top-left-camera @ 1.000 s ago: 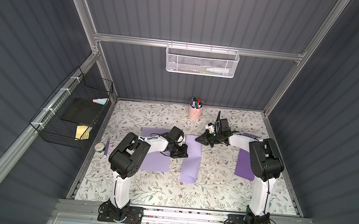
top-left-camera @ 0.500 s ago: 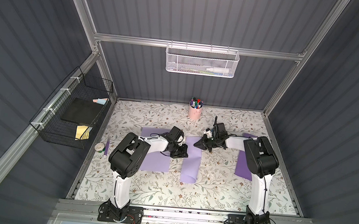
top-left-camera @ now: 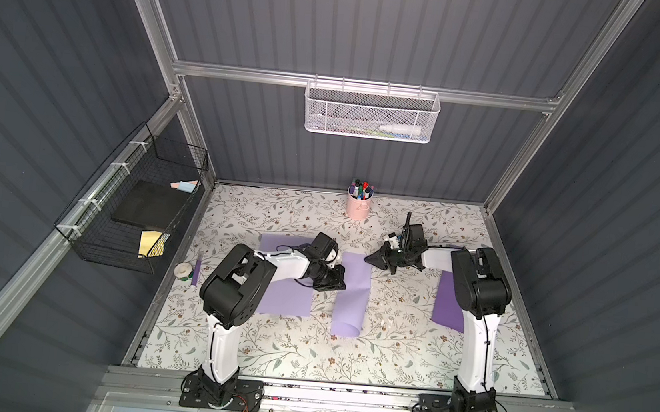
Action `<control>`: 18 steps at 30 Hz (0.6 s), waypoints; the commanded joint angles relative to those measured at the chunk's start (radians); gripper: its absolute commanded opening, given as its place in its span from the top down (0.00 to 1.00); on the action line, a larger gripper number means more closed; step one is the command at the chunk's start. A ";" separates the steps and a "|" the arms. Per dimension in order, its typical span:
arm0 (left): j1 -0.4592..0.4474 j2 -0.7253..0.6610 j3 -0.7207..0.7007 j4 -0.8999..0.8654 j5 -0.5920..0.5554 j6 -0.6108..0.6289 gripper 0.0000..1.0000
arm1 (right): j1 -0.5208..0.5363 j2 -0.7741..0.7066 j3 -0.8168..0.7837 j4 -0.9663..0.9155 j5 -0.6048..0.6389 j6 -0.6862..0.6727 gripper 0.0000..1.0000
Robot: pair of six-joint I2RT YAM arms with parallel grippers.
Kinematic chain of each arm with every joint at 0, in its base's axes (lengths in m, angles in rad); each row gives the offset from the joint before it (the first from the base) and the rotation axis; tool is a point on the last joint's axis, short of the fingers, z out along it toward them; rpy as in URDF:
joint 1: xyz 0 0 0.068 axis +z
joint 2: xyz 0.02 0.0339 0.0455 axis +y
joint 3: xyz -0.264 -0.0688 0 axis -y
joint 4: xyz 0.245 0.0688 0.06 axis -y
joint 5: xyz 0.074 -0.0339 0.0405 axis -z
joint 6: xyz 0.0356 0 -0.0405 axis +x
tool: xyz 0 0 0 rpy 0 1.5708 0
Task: Fold the rectangular paper in half along the long edge
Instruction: Fold the paper at the center of the board.
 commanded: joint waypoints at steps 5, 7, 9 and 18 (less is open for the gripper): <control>-0.005 0.013 -0.036 -0.110 -0.046 0.033 1.00 | -0.057 -0.020 -0.036 -0.178 0.234 -0.055 1.00; -0.005 0.015 -0.035 -0.111 -0.046 0.032 1.00 | -0.065 -0.062 -0.051 -0.201 0.249 -0.069 1.00; -0.004 0.016 -0.037 -0.112 -0.046 0.033 1.00 | -0.068 -0.111 -0.069 -0.220 0.266 -0.085 1.00; -0.005 0.026 -0.034 -0.111 -0.047 0.032 1.00 | -0.016 -0.291 -0.169 -0.178 0.196 -0.080 1.00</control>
